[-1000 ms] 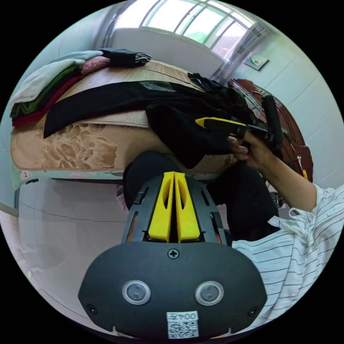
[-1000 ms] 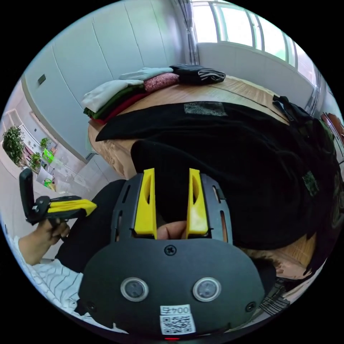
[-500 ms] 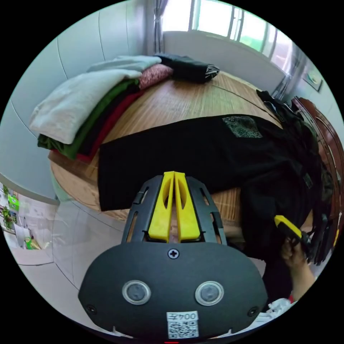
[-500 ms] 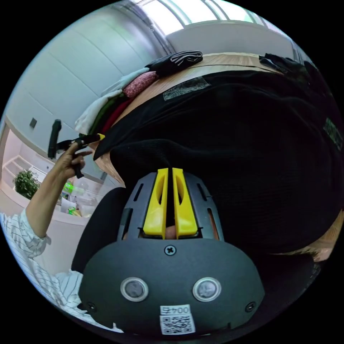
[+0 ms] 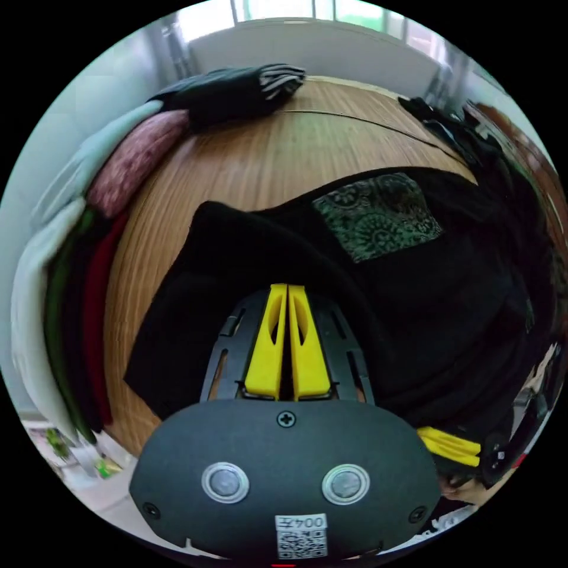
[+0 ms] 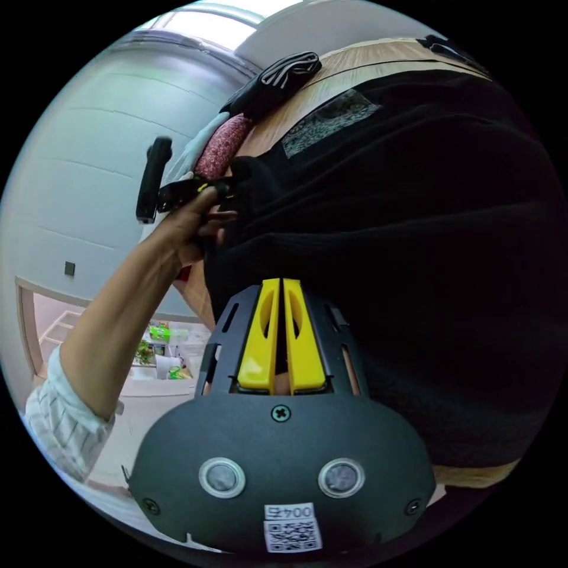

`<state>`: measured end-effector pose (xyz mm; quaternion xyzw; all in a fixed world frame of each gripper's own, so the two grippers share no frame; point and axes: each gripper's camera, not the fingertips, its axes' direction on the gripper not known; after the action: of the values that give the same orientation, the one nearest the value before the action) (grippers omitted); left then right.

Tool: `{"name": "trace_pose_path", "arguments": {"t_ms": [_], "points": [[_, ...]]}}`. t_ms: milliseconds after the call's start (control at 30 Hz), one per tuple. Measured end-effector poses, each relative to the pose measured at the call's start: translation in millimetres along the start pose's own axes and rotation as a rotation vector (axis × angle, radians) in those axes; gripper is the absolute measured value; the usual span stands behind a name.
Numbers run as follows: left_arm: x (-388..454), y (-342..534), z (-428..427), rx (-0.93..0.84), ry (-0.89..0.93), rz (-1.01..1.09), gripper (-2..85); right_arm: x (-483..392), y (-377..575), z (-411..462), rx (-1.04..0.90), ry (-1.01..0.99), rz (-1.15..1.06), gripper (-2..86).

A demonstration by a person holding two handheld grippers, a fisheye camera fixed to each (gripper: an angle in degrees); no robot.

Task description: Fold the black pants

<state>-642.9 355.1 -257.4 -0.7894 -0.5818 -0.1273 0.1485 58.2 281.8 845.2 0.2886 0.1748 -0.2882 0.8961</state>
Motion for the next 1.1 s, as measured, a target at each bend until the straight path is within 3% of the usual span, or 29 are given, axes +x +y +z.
{"name": "trace_pose_path", "arguments": {"t_ms": [100, 167, 300, 400, 533, 667, 767, 833, 1100], "points": [[36, -48, 0, -0.048, -0.104, 0.116, 0.1, -10, -37, 30, -0.06, -0.068, 0.015, 0.3], [40, -52, -48, 0.117, -0.159, 0.087, 0.2, -24, -43, 14, -0.032, -0.1, -0.073, -0.1], [8, -2, -131, 0.354, -0.024, 0.047, 0.5, -10, -2, -68, 0.124, -0.131, -0.254, -0.3], [-33, 89, -172, 0.46, 0.094, 0.048, 0.8, 47, 60, -145, 0.224, -0.071, -0.269, 0.6], [-94, 250, -168, 0.42, 0.297, -0.063, 1.7, 165, 168, -250, 0.333, 0.099, -0.056, 6.6], [-105, 402, -110, 0.308, 0.353, -0.183, 4.4, 284, 270, -338, 0.475, 0.201, 0.255, 9.3], [-92, 478, -90, 0.353, 0.396, -0.257, 8.6, 341, 309, -372, 0.531, 0.179, 0.389, 10.0], [-73, 507, -89, 0.43, 0.397, -0.232, 10.8, 365, 323, -384, 0.559, 0.11, 0.445, 10.0], [9, 519, -65, 0.371, 0.205, 0.003, 15.5, 405, 355, -388, 0.569, -0.004, 0.481, 9.9]]}}
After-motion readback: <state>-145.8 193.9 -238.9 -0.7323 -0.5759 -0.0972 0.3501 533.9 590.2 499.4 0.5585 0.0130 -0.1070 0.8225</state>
